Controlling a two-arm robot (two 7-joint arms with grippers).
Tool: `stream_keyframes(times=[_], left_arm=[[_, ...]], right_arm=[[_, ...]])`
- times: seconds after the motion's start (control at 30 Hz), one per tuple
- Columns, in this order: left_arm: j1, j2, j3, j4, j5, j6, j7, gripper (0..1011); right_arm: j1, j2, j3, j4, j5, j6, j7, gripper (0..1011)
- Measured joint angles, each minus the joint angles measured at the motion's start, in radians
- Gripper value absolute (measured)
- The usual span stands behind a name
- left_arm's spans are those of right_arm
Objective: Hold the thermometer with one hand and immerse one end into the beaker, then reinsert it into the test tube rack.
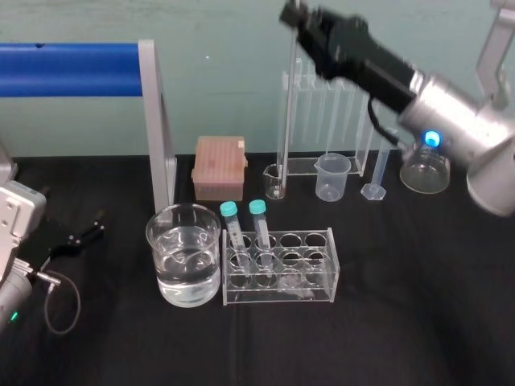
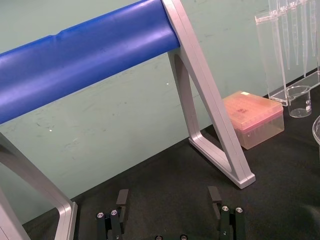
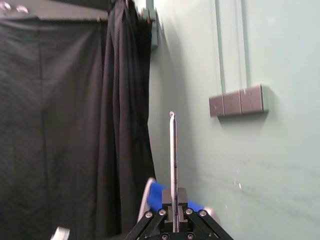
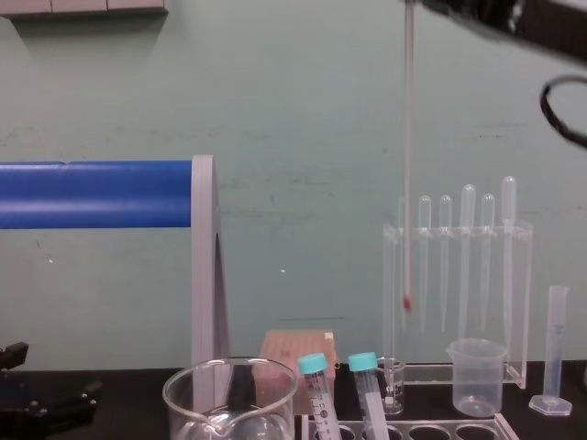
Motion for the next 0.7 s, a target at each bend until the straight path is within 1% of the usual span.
stream_keyframes(times=[0.07, 0.23, 0.43, 0.7], left_arm=[[0.0, 0.0, 0.0, 0.0, 0.0, 0.0, 0.0, 1008], [0.0, 0.0, 0.0, 0.0, 0.0, 0.0, 0.0, 1008], [0.0, 0.0, 0.0, 0.0, 0.0, 0.0, 0.0, 1008], [0.0, 0.0, 0.0, 0.0, 0.0, 0.0, 0.0, 1008]], right_arm=[[-0.028, 0.013, -0.005, -0.008, -0.012, -0.008, -0.007, 53], [-0.067, 0.027, -0.017, -0.006, -0.043, -0.021, -0.02, 53], [-0.084, 0.024, -0.028, 0.007, -0.055, -0.02, -0.021, 53], [-0.092, 0.013, -0.045, 0.024, -0.075, -0.02, -0.012, 53]])
